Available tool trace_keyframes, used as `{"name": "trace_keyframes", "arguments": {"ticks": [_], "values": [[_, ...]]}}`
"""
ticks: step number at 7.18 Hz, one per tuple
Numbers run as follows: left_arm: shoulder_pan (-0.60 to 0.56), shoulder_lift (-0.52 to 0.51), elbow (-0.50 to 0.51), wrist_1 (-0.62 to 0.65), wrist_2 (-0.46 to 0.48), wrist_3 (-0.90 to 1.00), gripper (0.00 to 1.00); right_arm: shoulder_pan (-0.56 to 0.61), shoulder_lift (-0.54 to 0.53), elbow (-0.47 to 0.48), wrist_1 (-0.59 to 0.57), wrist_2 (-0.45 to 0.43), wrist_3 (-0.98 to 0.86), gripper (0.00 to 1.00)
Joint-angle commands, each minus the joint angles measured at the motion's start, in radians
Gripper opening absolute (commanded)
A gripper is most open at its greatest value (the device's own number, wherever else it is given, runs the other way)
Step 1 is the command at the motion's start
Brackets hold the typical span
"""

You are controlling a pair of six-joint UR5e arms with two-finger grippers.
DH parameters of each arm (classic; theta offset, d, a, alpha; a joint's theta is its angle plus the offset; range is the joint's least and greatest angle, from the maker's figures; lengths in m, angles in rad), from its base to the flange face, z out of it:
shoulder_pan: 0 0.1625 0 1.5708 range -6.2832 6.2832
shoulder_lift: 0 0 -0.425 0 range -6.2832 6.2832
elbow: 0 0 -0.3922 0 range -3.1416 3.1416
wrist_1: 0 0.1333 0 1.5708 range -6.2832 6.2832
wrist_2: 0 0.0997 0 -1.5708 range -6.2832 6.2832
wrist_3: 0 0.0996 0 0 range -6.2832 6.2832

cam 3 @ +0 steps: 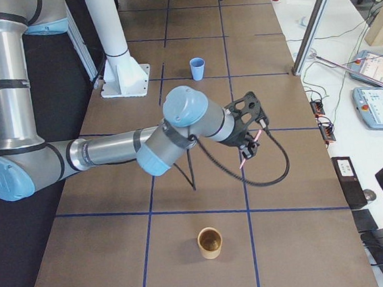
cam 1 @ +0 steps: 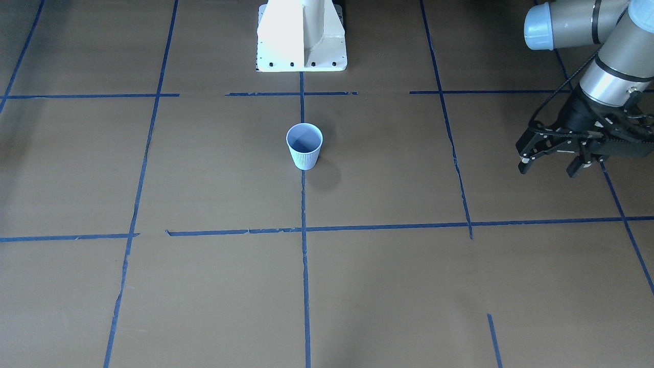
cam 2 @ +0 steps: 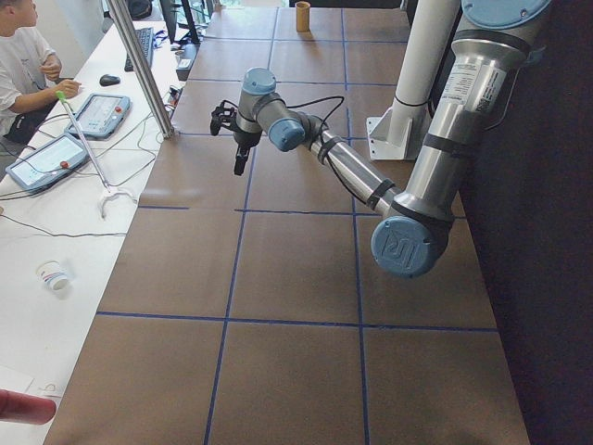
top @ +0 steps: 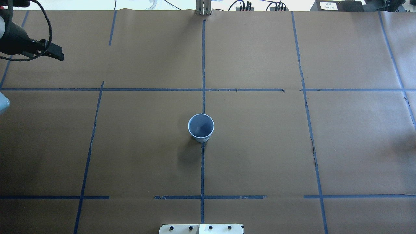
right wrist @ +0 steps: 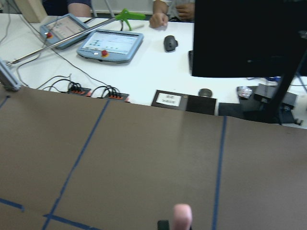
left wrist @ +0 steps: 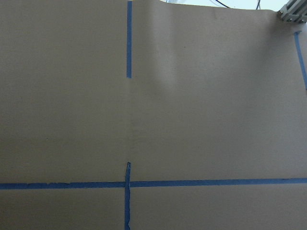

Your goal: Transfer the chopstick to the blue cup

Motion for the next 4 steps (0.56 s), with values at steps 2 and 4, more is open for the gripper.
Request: {"name": "trace_keyframes", "arguments": {"ticks": [2, 4], "values": [[-0.039, 0.022, 0.05, -0.005, -0.002, 0.144, 1.0, -0.354, 0.297, 0.012, 0.01, -0.044, 0.434, 0.0], [-0.046, 0.051, 0.05, -0.015, -0.005, 0.152, 1.0, -0.646, 0.426, 0.024, 0.014, -0.285, 0.609, 0.01]]}}
